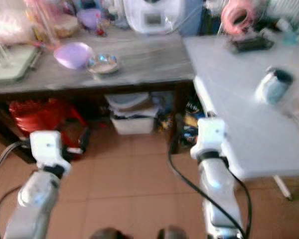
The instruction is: Setting the table
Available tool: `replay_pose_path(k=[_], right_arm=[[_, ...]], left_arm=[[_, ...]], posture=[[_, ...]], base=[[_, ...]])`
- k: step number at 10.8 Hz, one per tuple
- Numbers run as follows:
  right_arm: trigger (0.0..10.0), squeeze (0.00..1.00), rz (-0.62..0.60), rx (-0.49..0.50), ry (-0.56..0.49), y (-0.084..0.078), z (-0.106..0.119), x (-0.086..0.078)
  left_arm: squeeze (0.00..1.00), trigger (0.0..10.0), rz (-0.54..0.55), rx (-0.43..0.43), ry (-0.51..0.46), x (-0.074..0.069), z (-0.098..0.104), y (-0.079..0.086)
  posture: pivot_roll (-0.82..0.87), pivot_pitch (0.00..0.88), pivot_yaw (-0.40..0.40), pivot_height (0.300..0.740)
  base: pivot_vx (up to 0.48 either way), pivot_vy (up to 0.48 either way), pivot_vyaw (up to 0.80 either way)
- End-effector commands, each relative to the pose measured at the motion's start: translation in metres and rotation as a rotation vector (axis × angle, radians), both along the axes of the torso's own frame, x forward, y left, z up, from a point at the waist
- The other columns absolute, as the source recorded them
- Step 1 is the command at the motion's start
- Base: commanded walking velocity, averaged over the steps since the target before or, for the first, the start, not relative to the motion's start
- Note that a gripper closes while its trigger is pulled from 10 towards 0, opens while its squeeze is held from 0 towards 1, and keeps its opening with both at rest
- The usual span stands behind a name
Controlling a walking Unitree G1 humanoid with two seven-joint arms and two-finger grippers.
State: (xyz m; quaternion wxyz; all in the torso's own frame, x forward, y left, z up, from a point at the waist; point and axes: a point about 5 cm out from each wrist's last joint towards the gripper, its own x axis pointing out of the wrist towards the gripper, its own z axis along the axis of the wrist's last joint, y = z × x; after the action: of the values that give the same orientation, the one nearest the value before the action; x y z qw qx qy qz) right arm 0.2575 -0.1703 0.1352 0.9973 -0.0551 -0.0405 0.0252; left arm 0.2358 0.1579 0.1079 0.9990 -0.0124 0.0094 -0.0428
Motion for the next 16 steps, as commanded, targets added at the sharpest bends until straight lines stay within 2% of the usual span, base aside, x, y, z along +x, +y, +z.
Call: replay_pose_path(k=[1,6,9,11,15,16], right_arm=[[10.0,0.0,-0.001,0.003,-0.01,-0.002,0.003,0.002],[10.0,0.0,0.054,0.008,-0.03,0.009,0.009,0.009],[10.0,0.0,0.085,0.01,-0.053,0.017,0.014,0.015],[10.0,0.0,0.095,0.016,-0.063,0.023,0.018,0.021],[10.0,0.0,0.103,0.038,-0.052,0.03,0.02,0.029],[10.0,0.0,0.084,0.065,-0.004,0.027,0.012,0.03]], left_arm=[[0.0,10.0,-0.012,-0.014,-0.005,0.001,0.002,-0.002],[0.0,10.0,-0.038,0.0,-0.003,0.003,0.004,-0.005],[0.0,10.0,-0.041,0.009,0.001,0.005,0.005,-0.005],[0.0,10.0,-0.038,0.011,-0.001,0.011,0.008,-0.006],[0.0,10.0,-0.006,0.028,-0.002,0.011,0.011,-0.001],[0.0,10.0,-0.009,0.033,0.004,0.01,0.01,-0.002]], posture=[[-0.01,0.05,0.09,0.74],[-0.01,0.061,0.096,0.74],[-0.01,0.077,0.109,0.74],[0.0,0.101,0.114,0.74],[0.01,0.132,0.115,0.74],[0.01,0.135,0.116,0.74]], base=[[0.0,-0.472,0.0],[0.0,-0.452,0.0],[0.321,-0.351,0.0],[0.152,0.0,0.0],[0.0,0.0,0.0],[0.0,0.0,0.0]])
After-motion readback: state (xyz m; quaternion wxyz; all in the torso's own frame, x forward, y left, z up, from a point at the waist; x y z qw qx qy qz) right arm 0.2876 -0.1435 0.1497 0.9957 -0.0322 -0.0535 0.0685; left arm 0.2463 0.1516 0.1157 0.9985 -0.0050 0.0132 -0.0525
